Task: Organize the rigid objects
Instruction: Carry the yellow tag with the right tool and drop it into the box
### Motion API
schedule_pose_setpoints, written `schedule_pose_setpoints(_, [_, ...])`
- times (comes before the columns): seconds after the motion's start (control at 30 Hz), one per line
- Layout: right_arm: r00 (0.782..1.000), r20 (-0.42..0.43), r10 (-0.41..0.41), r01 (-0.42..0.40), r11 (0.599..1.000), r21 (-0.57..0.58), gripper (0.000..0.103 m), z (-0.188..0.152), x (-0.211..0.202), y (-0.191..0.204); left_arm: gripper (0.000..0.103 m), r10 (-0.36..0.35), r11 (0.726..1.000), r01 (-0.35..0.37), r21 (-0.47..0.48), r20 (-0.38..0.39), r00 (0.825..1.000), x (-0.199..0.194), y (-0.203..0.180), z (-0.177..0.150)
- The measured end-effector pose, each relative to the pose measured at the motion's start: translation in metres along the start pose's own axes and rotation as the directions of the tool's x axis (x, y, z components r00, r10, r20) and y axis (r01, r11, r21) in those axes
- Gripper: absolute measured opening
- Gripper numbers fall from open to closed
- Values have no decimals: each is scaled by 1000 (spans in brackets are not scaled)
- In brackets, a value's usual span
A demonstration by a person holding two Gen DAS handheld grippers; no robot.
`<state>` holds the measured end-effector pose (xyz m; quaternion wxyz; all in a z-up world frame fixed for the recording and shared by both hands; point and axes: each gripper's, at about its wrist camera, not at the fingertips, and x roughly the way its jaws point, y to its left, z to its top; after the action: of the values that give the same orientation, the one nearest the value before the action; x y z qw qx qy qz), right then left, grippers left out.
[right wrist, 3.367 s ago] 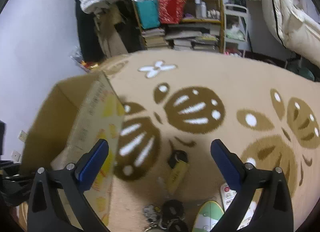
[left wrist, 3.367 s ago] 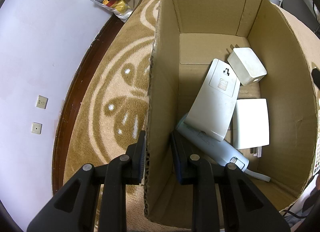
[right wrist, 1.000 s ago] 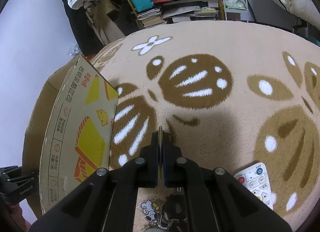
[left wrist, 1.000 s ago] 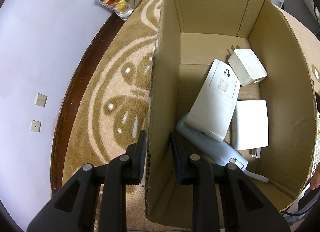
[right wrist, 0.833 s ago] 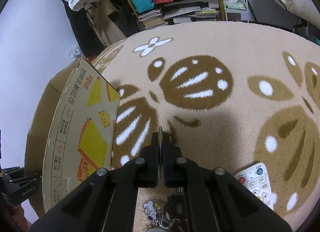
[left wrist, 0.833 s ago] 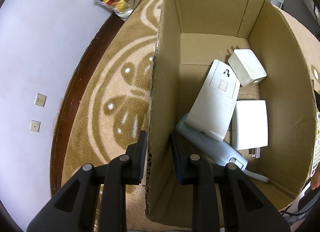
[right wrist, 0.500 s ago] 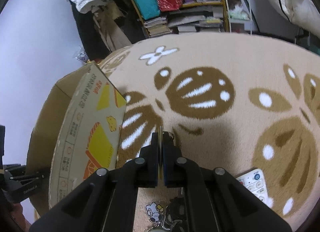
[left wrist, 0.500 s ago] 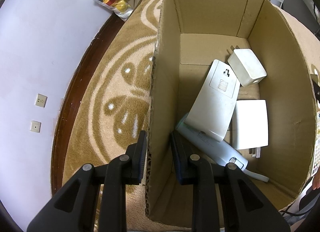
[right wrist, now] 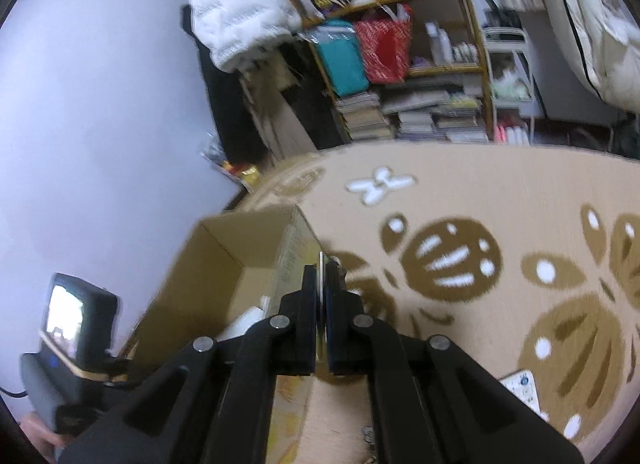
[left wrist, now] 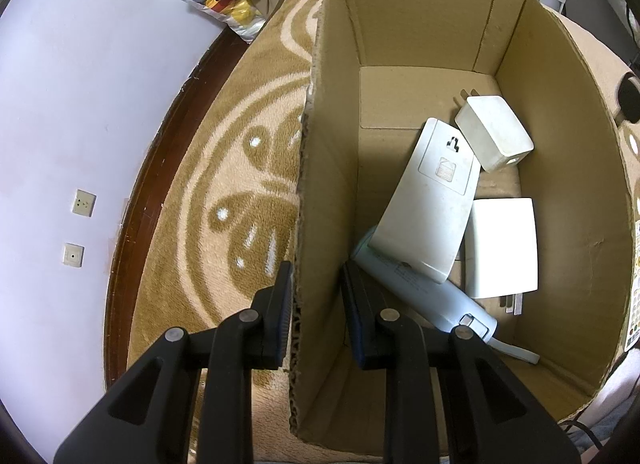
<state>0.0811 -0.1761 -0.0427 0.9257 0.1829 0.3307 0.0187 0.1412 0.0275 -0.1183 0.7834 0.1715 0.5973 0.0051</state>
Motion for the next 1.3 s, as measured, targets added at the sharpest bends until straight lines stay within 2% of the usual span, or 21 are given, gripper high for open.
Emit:
schedule_pose_setpoints(0.3, [993, 86, 82, -74, 993, -96, 4, 13, -31, 44, 24, -1, 1000, 1, 1, 1, 1000, -1, 1, -1])
schedule_pose_setpoints(0.6, [987, 85, 136, -123, 982, -140, 4, 10, -40, 72, 24, -7, 1000, 7, 0, 1, 1000, -2, 3, 0])
schedule_pose_setpoints(0.73, [988, 60, 145, -133, 977, -165, 4, 3, -35, 80, 24, -8, 1000, 8, -1, 1, 1000, -2, 3, 0])
schedule_pose_setpoints(1.1, [991, -109, 73, -91, 982, -167, 4, -30, 17, 71, 24, -11, 1000, 11, -1, 1, 1000, -2, 3, 0])
schedule_pose_setpoints(1.3, [992, -126, 28, -50, 982, -180, 4, -36, 24, 69, 24, -13, 1000, 13, -2, 1, 1000, -2, 4, 0])
